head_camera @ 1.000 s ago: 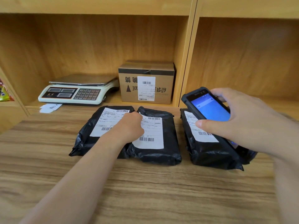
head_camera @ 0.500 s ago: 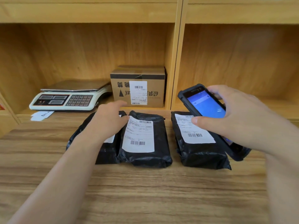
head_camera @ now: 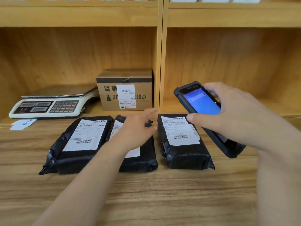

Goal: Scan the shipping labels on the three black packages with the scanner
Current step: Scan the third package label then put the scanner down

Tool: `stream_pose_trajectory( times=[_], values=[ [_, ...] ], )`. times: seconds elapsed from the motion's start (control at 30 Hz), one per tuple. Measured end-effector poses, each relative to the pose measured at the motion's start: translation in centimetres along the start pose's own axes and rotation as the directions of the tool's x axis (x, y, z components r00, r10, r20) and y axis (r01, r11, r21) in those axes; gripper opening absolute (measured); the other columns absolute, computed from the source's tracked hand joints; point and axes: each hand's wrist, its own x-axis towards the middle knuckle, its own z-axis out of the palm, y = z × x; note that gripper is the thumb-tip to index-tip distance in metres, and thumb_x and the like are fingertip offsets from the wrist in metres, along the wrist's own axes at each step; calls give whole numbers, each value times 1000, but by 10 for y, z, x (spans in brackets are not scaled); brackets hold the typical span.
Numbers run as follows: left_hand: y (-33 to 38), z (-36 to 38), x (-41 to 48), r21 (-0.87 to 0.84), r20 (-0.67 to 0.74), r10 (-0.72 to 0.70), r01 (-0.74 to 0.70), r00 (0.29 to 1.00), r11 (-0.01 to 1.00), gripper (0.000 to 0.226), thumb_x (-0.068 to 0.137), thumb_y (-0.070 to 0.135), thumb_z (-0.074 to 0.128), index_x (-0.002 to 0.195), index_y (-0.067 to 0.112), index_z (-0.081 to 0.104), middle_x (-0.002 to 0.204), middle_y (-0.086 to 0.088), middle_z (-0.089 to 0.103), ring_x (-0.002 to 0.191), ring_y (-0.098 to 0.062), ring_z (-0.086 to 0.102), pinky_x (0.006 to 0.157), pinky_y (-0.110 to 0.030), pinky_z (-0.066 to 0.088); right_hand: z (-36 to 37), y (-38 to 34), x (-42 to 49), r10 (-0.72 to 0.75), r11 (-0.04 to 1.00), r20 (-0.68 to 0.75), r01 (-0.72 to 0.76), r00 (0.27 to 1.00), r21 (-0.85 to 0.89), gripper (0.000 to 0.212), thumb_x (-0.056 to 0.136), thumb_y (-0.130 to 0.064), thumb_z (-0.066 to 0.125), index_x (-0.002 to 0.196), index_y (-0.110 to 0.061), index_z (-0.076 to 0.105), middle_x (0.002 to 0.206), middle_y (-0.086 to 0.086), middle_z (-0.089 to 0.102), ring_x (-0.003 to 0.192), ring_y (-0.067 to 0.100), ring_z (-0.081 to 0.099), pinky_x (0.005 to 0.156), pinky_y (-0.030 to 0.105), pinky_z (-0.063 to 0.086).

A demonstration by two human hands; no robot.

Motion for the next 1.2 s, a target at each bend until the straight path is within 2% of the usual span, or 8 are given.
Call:
stream_pose_trajectory(
  times=[0.13,0.27,0.43,0.63,0.7,0.9,1.07,1.2],
  values=[
    [-10,27,14,-119,72,-43,52,996,992,52,87,38,65,134,57,53,140,1,59,133,-16,53,101,-43,54,-2,1,0,11,999,16,-12,1000,31,64,67,-65,69,123,-41,50,110,-15,57,83,1,57,55,23,43],
    [-10,42,24,-176,121,-70,91,990,980,35,94,32,63,129,41,68,119,8,67,100,-13,68,94,-37,58,-2,3,1,1,999,29,-3,1000,52,61,64,-66,68,117,-44,48,112,-15,57,86,-1,56,55,20,42],
    [-9,52,35,-95,145,-92,106,985,990,44,86,47,58,130,46,63,139,2,58,129,-22,55,106,-45,49,-2,3,2,4,998,54,-8,999,67,62,60,-66,65,115,-45,48,111,-16,58,79,-1,61,47,12,41],
    [-12,57,42,2,172,-42,42,984,999,42,99,27,58,141,29,60,152,5,49,138,-18,46,114,-42,39,-2,5,3,5,999,38,-7,999,49,56,65,-63,70,112,-43,47,111,-14,60,78,0,60,46,14,44],
    [-13,57,42,4,167,-35,35,985,999,44,98,24,59,142,26,59,149,4,52,133,-18,49,112,-41,41,-2,5,3,6,998,36,-8,999,57,55,66,-62,72,112,-43,47,109,-14,60,72,2,62,44,11,45],
    [-15,57,40,-37,140,-18,23,990,999,43,96,19,64,139,24,62,126,1,62,104,-18,60,97,-38,54,-2,6,2,11,999,27,-11,1000,35,59,66,-63,71,117,-42,51,109,-15,60,76,0,61,49,18,44],
    [-16,57,39,-63,113,-28,35,993,997,44,95,19,66,139,24,62,129,2,64,107,-19,61,98,-41,54,-3,9,4,9,1000,24,-10,1000,23,59,68,-62,71,118,-38,52,112,-12,60,87,0,57,60,18,44],
    [-16,53,36,-166,76,-18,30,997,986,42,96,12,65,134,29,66,110,20,69,104,-10,63,94,-32,55,-3,14,6,14,1000,-7,-14,1000,8,62,70,-63,71,122,-35,53,113,-9,60,93,9,58,65,19,43]
  ],
)
